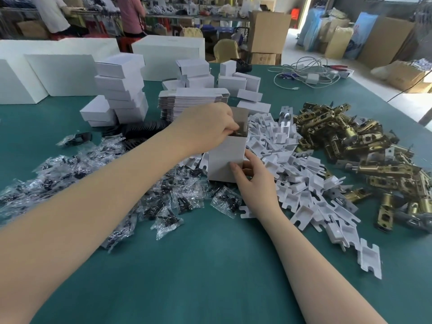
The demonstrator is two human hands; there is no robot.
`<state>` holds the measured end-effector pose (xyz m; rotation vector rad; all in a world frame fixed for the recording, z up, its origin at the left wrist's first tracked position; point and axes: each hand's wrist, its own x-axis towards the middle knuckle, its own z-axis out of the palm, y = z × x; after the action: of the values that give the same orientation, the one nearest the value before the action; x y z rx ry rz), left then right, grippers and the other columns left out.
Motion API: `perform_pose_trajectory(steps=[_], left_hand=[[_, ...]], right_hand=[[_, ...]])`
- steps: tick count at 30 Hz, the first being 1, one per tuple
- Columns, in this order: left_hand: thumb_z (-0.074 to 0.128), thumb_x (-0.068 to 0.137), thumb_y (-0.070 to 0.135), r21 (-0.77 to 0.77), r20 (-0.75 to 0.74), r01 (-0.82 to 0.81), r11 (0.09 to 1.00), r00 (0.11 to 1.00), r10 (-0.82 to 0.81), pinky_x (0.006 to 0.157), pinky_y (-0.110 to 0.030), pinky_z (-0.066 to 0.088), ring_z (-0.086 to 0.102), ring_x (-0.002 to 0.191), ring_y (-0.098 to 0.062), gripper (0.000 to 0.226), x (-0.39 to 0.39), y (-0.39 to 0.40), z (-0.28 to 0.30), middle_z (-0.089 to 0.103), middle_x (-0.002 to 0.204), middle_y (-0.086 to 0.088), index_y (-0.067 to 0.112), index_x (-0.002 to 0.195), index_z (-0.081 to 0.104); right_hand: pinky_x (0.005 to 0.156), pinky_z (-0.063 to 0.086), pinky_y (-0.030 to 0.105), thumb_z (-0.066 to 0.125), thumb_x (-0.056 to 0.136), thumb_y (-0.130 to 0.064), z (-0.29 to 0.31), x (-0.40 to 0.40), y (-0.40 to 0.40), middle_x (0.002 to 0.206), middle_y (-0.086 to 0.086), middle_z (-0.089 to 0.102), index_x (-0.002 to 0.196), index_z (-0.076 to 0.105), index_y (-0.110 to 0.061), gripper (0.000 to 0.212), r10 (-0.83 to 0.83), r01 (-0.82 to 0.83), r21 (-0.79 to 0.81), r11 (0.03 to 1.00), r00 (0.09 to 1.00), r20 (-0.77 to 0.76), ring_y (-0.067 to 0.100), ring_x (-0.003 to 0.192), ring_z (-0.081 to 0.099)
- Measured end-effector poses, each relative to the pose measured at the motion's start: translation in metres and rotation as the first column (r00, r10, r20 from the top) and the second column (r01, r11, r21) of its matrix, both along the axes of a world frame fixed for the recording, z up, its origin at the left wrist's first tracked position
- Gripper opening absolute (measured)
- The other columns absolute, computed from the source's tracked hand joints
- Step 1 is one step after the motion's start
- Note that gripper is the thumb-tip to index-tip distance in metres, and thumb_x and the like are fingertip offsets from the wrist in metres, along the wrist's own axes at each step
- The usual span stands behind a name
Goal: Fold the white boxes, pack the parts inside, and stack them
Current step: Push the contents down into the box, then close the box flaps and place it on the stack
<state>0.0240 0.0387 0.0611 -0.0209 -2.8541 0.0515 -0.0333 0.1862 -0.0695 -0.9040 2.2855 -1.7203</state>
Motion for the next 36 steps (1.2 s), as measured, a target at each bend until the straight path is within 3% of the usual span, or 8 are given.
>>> perform_pose_trajectory(steps=[3,7,12,19,25,29,33,36], left_hand=[[0.042,0.102,0.017,0.008,0.06,-0.013,1.0,0.998,0.012,0.085,-0.038,0.05,0.062,0.108,-0.021,0.043,0.005,0.001,0.003,0.067,0.126,0.002,0.03,0.142,0.052],[0.055,0.091,0.008,0.398,-0.364,-0.008,0.917,0.917,0.166,0.104,-0.033,0.041,0.055,0.118,-0.019,0.045,0.013,0.011,-0.026,0.064,0.124,0.002,0.019,0.134,0.058],[0.054,0.1,0.021,0.91,-0.311,0.111,0.399,0.818,0.483,0.097,-0.027,0.047,0.054,0.114,-0.013,0.039,0.013,0.03,-0.081,0.05,0.126,0.002,0.022,0.138,0.045],[0.049,0.103,0.025,0.858,-0.441,0.222,0.463,0.781,0.442,0.093,-0.008,0.042,0.058,0.112,-0.004,0.041,0.015,0.031,-0.113,0.062,0.13,-0.007,0.041,0.14,0.041],[0.047,0.104,0.024,0.864,-0.431,0.214,0.455,0.781,0.451,0.092,-0.001,0.035,0.049,0.111,0.019,0.04,0.016,0.032,-0.113,0.055,0.118,0.026,0.049,0.134,0.04],[0.042,0.106,0.027,0.898,-0.423,0.288,0.333,0.775,0.47,0.101,-0.034,0.048,0.058,0.121,-0.017,0.031,0.016,0.029,-0.109,0.067,0.123,0.003,0.043,0.13,0.05],[0.044,0.105,0.023,0.886,-0.44,0.3,0.353,0.783,0.439,0.104,-0.017,0.043,0.053,0.122,0.004,0.031,0.017,0.026,-0.102,0.057,0.127,0.025,0.03,0.134,0.054],[0.045,0.104,0.022,0.882,-0.447,0.305,0.359,0.785,0.43,0.105,-0.038,0.047,0.06,0.12,-0.017,0.032,0.019,0.028,-0.101,0.061,0.127,0.017,0.044,0.127,0.053]], right_hand=[[0.062,0.046,0.013,0.058,0.098,-0.032,0.001,0.001,0.0,0.095,-0.01,0.065,0.142,0.047,-0.033,0.045,0.007,-0.007,-0.001,1.0,1.0,0.002,0.001,0.084,0.061],[0.066,0.046,0.012,0.059,0.098,-0.031,0.002,0.001,0.0,0.096,-0.011,0.065,0.143,0.047,-0.031,0.047,0.002,-0.002,-0.003,1.0,1.0,0.0,0.001,0.087,0.061],[0.07,0.047,0.011,0.058,0.098,-0.027,0.001,0.005,0.001,0.097,-0.015,0.066,0.138,0.05,-0.034,0.042,0.004,-0.004,-0.012,1.0,0.999,-0.035,-0.001,0.089,0.061],[0.095,0.051,0.033,0.058,0.099,-0.024,0.013,0.012,0.004,0.135,-0.004,0.056,0.146,0.043,-0.023,0.05,-0.139,0.114,-0.117,0.987,0.962,-0.236,0.01,0.112,0.058],[0.096,0.045,0.026,0.054,0.1,-0.027,0.047,0.002,0.0,0.112,-0.015,0.065,0.122,0.061,-0.022,0.023,-0.23,0.178,-0.181,0.967,0.918,-0.323,0.005,0.109,0.059],[0.075,0.045,0.009,0.052,0.101,-0.025,0.057,-0.01,-0.01,0.095,-0.018,0.064,0.103,0.059,-0.034,0.011,-0.194,0.166,-0.275,0.947,0.978,-0.079,-0.009,0.085,0.059],[0.071,0.046,0.009,0.057,0.099,-0.021,0.048,-0.006,-0.015,0.098,-0.018,0.064,0.115,0.058,-0.026,0.016,-0.164,0.134,-0.342,0.93,0.985,-0.061,-0.01,0.081,0.059],[0.072,0.045,0.007,0.055,0.1,-0.022,0.038,-0.001,-0.015,0.097,-0.023,0.064,0.117,0.056,-0.03,0.018,-0.183,0.136,-0.38,0.915,0.979,-0.09,-0.012,0.084,0.06]])
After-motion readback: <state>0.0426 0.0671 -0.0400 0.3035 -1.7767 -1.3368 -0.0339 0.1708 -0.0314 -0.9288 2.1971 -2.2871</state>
